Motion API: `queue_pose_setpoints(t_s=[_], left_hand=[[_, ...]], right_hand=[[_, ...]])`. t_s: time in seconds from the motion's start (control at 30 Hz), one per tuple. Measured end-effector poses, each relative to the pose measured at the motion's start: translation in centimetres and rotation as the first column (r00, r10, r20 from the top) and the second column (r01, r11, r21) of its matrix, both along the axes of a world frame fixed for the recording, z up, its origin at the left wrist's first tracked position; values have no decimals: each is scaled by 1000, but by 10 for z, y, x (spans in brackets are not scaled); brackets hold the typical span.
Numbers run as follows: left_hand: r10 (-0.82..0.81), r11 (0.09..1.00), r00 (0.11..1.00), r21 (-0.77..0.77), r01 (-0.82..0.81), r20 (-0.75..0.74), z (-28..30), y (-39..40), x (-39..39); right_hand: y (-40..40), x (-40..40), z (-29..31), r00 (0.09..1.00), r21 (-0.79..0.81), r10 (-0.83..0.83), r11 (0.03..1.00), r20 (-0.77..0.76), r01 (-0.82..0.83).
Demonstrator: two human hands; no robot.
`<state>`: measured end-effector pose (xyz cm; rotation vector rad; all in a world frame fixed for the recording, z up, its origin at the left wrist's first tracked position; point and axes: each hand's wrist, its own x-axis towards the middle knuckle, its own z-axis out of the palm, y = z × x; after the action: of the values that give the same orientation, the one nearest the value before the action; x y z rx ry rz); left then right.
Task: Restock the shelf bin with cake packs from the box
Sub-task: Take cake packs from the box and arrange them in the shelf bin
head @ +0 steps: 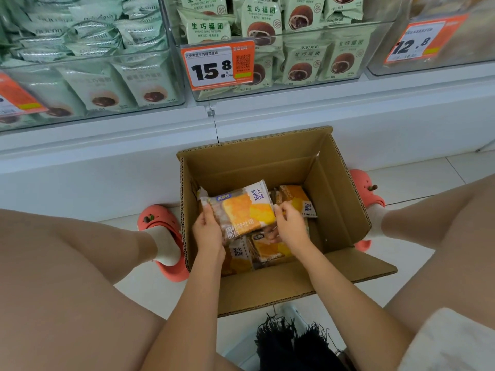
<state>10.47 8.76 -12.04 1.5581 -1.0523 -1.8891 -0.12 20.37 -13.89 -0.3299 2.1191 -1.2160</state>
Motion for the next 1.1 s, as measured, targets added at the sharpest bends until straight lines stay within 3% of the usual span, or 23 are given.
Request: queue_pose_setpoints(t_s=[0.1,0.17,0.3,0.43,0.53,0.7,0.83,0.9,0.97,1.03,1.1], left_hand=[[-12,1000,1000,-19,12,14,1,0,0],[-22,998,1000,-54,23,22,1,0,-1],[3,986,1000,-165,0,18,11,-7,-3],[-102,936,994,-342,85,-34,54,-22,-12],[-203,858,976,-494,141,-74,102,-27,-24],[-189,740,965,-672,18,-183,197,-44,-45],[-193,526,955,-845,-94,-226,298,-71,-65],[-117,274,976,-951,-145,-182,344,-92,-74],[25,-39,999,-998,-40,-41,379,-117,-89],[121,-279,991,-956,93,62,410,-137,-114],[186,-459,973,-863,210,138,430,-149,-145]], right_hand=[[3,-4,-2,977,173,77,984,-200,-43],[1,-6,2,966,171,41,985,-256,4],[-1,-9,19,999,-19,-28,999,21,28],[-2,-30,63,997,-99,83,992,8,-81],[-14,-47,118,987,-268,152,954,46,-134],[-38,-74,215,977,-453,196,881,89,-135],[-62,-107,318,990,-611,131,780,-48,-133],[-75,-130,375,989,-699,62,702,-135,-140],[-88,-153,430,976,-774,-30,614,-216,-153],[-107,-177,479,944,-805,-132,566,-301,-177],[-132,-201,516,894,-794,-216,570,-392,-211]])
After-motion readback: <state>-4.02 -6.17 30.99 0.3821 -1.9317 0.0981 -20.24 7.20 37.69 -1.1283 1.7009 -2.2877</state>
